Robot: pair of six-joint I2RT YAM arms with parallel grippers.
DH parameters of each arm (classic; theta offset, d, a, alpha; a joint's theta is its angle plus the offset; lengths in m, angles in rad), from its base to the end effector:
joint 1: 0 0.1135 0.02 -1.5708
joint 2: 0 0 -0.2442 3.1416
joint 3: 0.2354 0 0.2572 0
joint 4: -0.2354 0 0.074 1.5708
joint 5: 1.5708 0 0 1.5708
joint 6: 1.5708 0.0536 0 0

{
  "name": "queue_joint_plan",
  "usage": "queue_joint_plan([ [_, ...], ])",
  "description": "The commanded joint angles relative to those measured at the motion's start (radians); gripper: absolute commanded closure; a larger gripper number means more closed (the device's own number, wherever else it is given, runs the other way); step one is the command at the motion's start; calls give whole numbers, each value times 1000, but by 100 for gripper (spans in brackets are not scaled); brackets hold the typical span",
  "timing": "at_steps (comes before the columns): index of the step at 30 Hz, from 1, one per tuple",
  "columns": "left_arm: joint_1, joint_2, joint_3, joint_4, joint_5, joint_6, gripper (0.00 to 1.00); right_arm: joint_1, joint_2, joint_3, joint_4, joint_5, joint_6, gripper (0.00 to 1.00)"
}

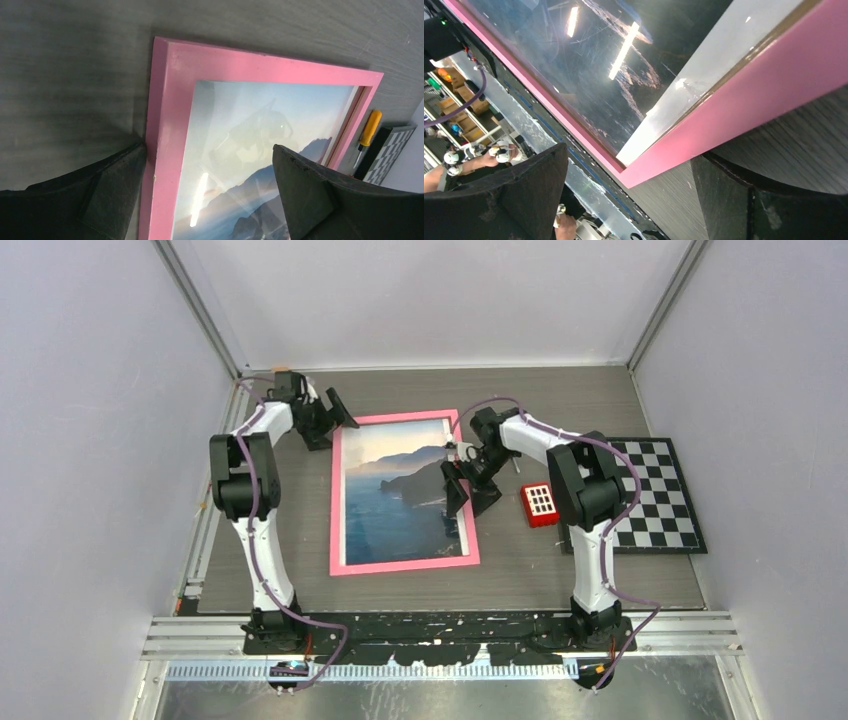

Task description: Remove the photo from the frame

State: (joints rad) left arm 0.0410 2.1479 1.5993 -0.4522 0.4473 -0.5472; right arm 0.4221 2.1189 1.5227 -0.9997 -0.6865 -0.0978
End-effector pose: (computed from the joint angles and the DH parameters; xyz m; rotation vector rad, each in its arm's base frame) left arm 0.4645 -0.0042 0.1359 -0.5876 2.5375 -0.7630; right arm 0.3373 0.1887 0.1157 0.7176 -2.7478 -0.9959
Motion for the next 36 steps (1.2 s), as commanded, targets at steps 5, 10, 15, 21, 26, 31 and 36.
queue_joint_plan([
  [5,-9,127,128,-60,-26,144,0,16,77,113,112,48,84,5],
  [10,5,39,151,-62,-43,253,0,2,39,108,91,6,96,4],
  [15,49,-18,293,-255,48,356,0,-10,-49,59,118,-1,126,3],
  [21,54,-293,62,-170,136,538,0,-81,-136,39,163,4,176,2],
  [26,39,-453,-65,-254,250,698,0,-120,-176,31,177,11,197,2],
  [31,-81,-553,-169,-454,246,959,0,-129,-195,-7,198,14,213,2],
  [36,-307,-712,-431,-406,87,1193,0,-142,-205,-43,204,13,217,2],
])
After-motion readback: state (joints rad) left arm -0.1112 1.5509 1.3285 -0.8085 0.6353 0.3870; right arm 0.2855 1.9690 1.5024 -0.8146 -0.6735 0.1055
